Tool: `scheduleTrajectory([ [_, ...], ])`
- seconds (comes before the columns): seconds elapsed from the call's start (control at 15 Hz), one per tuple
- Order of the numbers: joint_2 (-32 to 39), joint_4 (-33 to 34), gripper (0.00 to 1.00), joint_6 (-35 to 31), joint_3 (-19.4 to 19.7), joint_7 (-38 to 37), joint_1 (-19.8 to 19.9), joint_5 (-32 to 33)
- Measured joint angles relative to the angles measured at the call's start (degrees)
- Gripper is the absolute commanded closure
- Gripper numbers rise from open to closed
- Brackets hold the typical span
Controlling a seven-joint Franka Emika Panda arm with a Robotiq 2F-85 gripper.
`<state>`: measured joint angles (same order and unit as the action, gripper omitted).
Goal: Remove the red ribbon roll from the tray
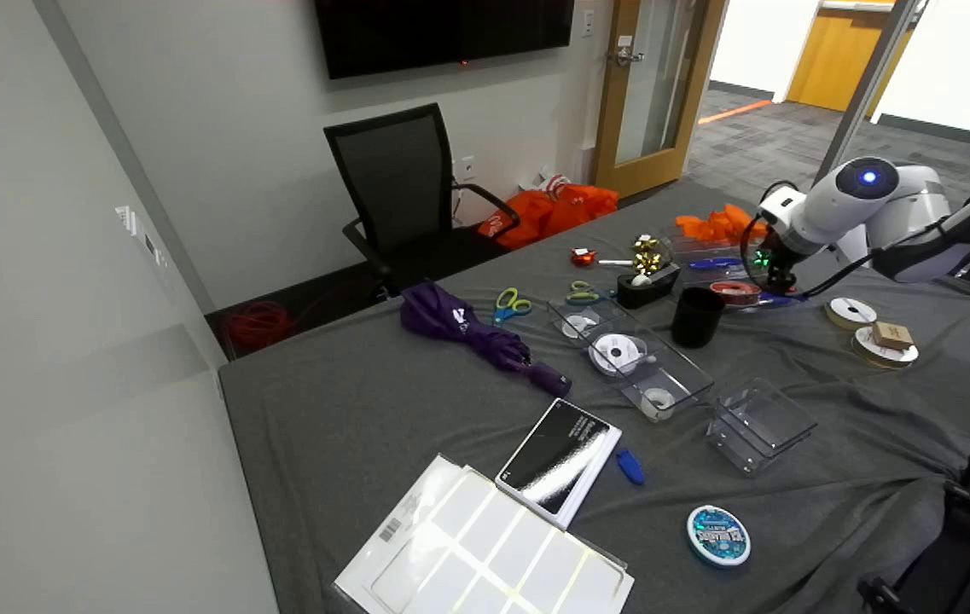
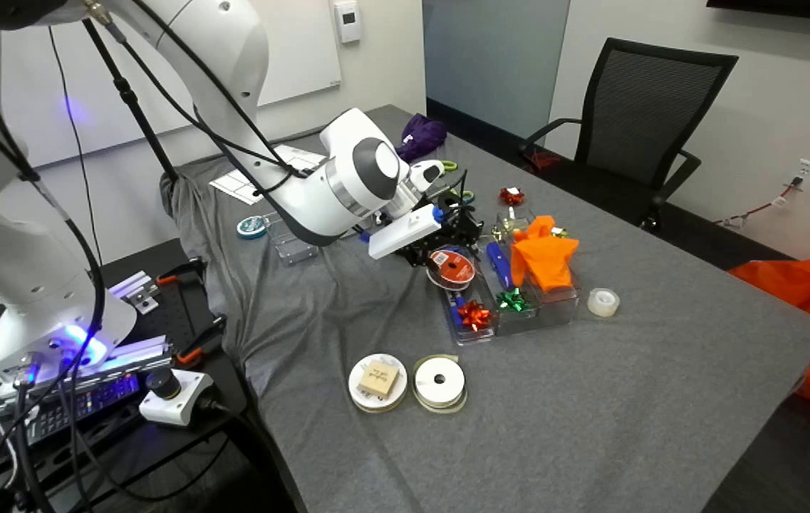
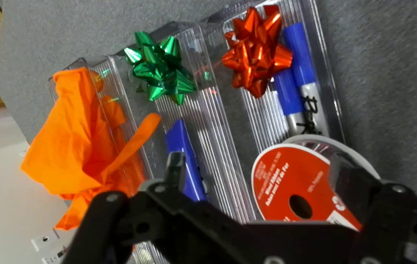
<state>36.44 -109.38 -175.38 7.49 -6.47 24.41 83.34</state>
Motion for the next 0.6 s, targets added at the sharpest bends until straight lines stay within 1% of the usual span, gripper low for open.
scheduleTrajectory([
  [0.2,0.0,-0.4,0.00,-2.6,-0.1,0.0,-0.1,0.4],
  [0.6,0.0,-2.2,0.00,-2.9,-0.1,0.0,-1.1,2.1],
])
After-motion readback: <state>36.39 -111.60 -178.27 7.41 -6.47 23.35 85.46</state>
